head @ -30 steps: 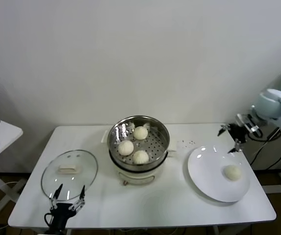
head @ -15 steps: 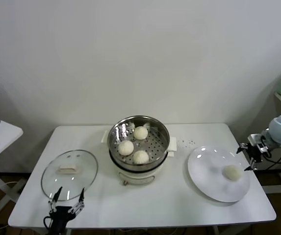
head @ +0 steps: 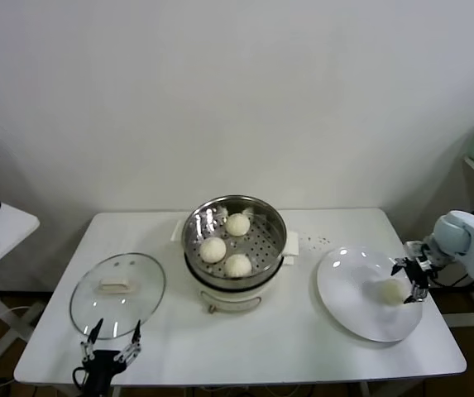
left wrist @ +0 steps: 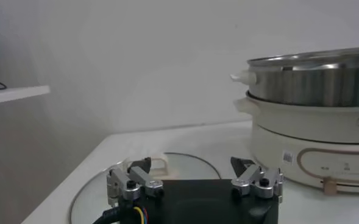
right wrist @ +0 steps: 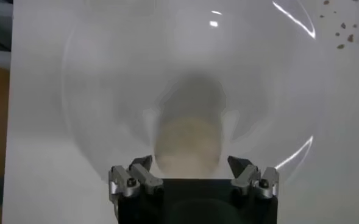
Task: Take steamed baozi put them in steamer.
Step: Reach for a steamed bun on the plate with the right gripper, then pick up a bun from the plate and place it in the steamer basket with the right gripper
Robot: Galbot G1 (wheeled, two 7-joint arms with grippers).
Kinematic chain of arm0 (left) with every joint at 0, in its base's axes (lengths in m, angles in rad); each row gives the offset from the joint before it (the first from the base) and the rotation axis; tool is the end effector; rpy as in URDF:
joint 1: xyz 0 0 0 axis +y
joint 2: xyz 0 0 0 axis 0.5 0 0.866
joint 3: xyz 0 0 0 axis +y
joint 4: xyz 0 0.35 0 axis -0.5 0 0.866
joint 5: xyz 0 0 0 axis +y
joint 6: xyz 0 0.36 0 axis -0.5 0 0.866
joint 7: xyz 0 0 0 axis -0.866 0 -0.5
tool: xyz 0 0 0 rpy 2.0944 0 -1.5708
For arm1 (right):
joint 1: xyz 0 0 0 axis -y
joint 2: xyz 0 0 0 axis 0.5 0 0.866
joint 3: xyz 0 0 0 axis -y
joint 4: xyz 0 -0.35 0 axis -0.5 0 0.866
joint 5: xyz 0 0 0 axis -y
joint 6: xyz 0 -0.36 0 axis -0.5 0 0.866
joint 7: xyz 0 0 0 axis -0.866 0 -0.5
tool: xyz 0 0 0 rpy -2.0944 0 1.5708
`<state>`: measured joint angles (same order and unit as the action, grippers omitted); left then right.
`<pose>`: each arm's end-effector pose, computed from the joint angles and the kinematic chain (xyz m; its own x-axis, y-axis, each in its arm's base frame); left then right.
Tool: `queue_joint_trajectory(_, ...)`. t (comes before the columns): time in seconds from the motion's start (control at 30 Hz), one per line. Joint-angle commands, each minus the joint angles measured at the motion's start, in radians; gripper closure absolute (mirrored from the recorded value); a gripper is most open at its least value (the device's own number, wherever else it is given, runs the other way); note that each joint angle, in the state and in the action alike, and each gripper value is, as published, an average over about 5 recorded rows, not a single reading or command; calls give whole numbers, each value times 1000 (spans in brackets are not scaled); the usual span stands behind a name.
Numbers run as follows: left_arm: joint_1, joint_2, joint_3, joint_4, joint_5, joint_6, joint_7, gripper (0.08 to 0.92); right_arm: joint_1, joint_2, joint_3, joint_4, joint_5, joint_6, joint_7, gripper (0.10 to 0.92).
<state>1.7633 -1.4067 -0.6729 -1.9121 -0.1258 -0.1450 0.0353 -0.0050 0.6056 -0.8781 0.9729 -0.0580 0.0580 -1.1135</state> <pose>0.1098 0.0873 -0.3848 -0.9769 -0.0362 0.2104 -0.0162 0.9953 0.0959 0.5051 -0.2874 -0.2370 -0.0681 -0.0601 0.9959 -0.9969 -0.0361 -0.0703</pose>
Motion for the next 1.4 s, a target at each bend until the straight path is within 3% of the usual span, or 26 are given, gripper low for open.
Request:
queue_joint_trajectory(0.03, -6, 0, 0, 6, 2, 3, 0, 177, -25, 60, -10, -49, -4, -3, 1, 203)
queue_joint_trajectory(0.4, -17, 3, 1, 10, 2, 11, 0, 177, -8, 66, -29, -57, 14, -8, -2, 213)
queue_joint_trajectory(0.63, -16, 3, 1, 12, 1, 9, 0, 177, 14, 57, -46, -55, 32, -11, -1, 315)
queue_joint_trajectory(0.9, -14, 3, 2, 9, 1, 7, 0, 177, 94, 58, -101, -43, 115, -32, 5, 357)
queue_joint_trajectory(1.1, -14, 2, 4, -1, 4, 10, 3, 177, 348, 96, -311, -40, 349, -88, 1, 367)
queue_joint_trajectory(1.4, -5, -3, 13, -32, 5, 31, 0, 177, 767, 339, -708, -119, 893, -157, 1, 364)
